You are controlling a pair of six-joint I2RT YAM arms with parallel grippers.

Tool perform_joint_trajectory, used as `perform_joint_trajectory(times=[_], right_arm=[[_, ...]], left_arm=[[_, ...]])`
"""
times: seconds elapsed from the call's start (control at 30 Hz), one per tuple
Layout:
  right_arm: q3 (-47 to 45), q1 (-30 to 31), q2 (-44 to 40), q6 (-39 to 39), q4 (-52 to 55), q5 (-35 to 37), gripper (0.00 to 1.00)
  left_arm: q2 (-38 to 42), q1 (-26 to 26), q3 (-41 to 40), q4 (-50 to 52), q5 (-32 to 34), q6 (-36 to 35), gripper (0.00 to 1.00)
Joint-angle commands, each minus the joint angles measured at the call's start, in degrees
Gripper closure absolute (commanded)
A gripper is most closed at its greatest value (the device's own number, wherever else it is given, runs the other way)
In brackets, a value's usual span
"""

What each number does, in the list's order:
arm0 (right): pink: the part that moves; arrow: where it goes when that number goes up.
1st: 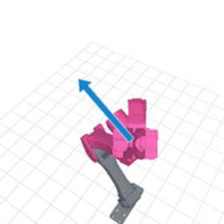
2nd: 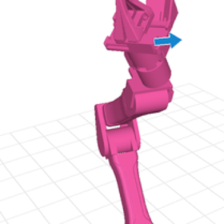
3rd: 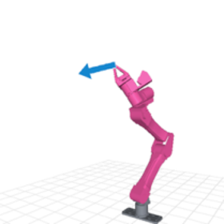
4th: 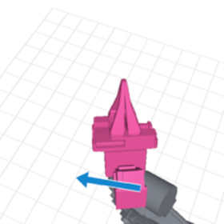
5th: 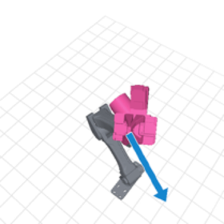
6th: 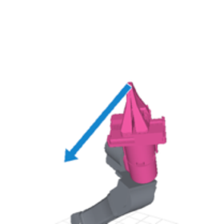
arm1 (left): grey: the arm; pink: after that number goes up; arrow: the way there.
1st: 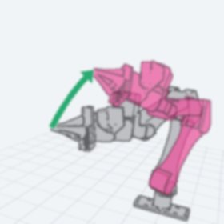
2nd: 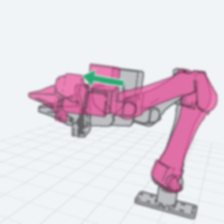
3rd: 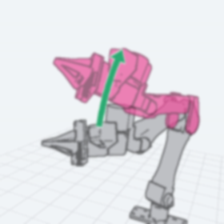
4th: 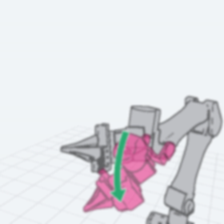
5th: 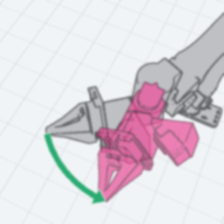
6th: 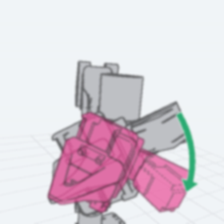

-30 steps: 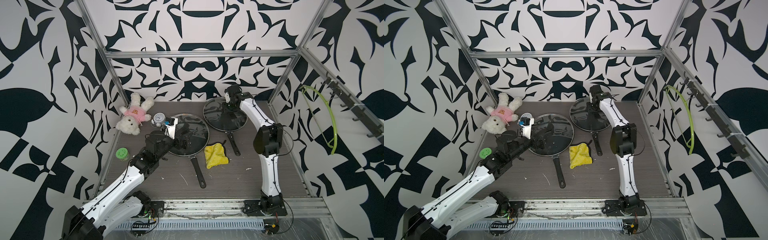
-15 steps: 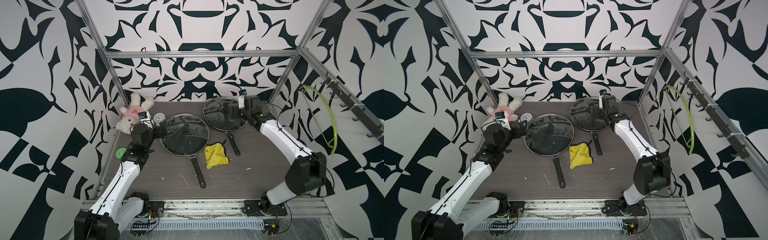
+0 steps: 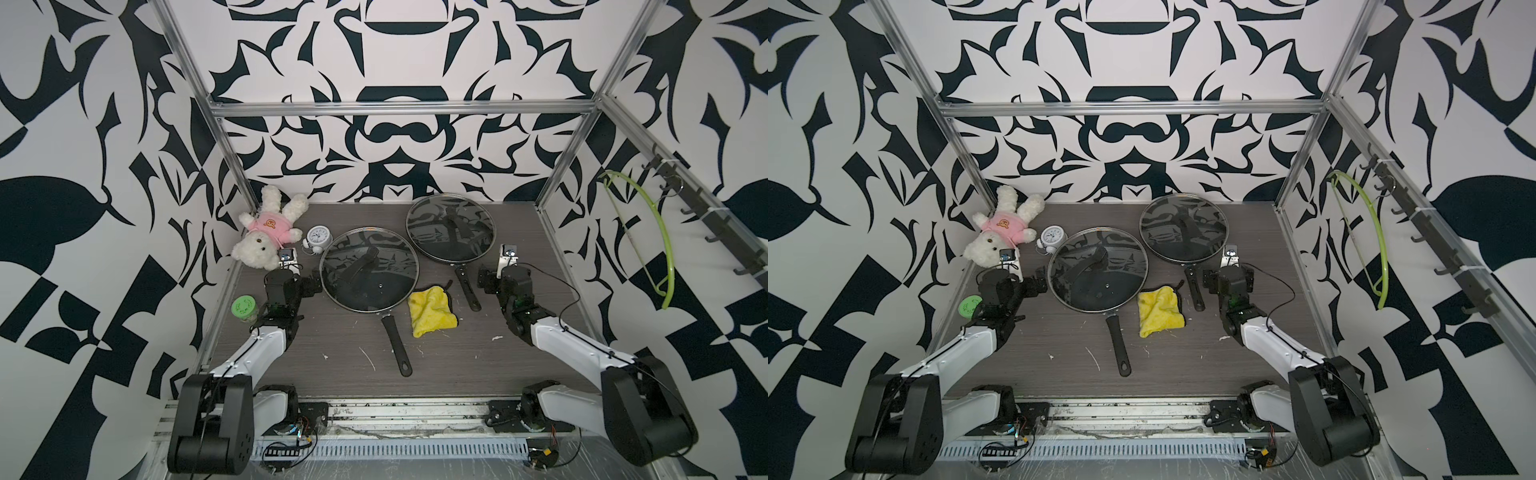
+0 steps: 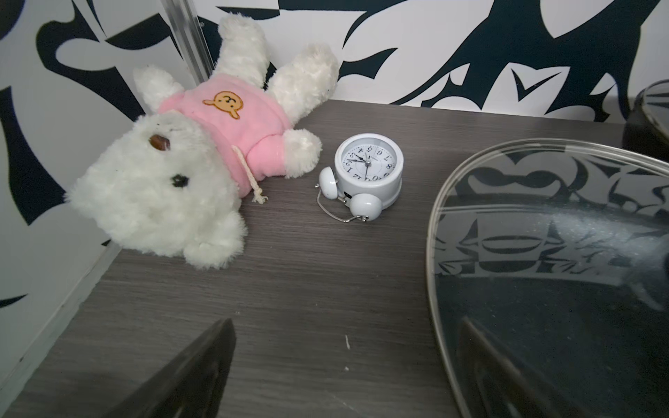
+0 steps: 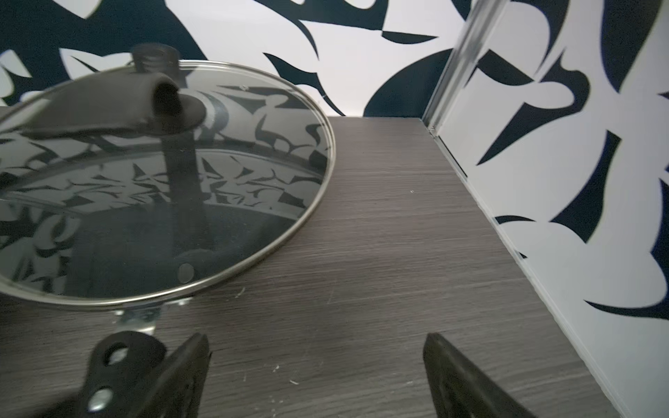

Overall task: Wipe the pot lid with a cloth
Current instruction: Reset both arms

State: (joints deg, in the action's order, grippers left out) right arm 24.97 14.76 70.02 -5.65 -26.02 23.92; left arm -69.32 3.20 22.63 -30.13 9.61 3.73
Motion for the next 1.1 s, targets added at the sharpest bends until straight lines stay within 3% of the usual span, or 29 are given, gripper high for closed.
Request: perform_joint_trajectory(times=[0.0, 0.07, 0.37, 0.6, 0.7, 0.87, 0.93, 1.07], right_arm=[[-1.5, 0.0, 2.8, 0.3, -14.2, 7.2, 0.05], [-1.2, 0.4, 3.3, 2.0, -14.2, 7.4, 0.05], [-1.9, -0.5, 6.4, 7.9, -14.5, 10.8, 0.03], [-4.6, -2.5, 16.1, 5.9, -25.6, 7.2, 0.03], [-4.6, -3.5, 15.6, 4.8, -24.5, 5.2, 0.03], [-6.5, -5.6, 20.6, 5.4, -33.1, 1.5, 0.02], [-5.5, -6.0, 18.6, 3.6, -27.6, 0.1, 0.02], [-5.4, -6.6, 18.8, 3.6, -27.6, -0.8, 0.01]], left_arm=[[-5.0, -1.4, -1.0, -11.7, -1.9, -1.1, 0.01], [-6.5, -1.5, 0.4, -8.2, -2.8, -1.2, 0.01], [-20.2, -3.2, -4.7, -30.0, -4.5, 0.2, 0.01], [-19.1, -3.2, -3.0, -24.5, -3.6, 0.9, 0.01], [-19.1, -3.2, -2.5, -23.6, -2.8, 1.1, 0.01], [-19.0, -3.2, -2.1, -22.4, -2.3, 1.9, 0.01], [-18.9, -3.2, -1.9, -22.0, -2.4, 1.9, 0.01], [-18.9, -3.1, -1.5, -21.1, -2.9, 1.4, 0.01]])
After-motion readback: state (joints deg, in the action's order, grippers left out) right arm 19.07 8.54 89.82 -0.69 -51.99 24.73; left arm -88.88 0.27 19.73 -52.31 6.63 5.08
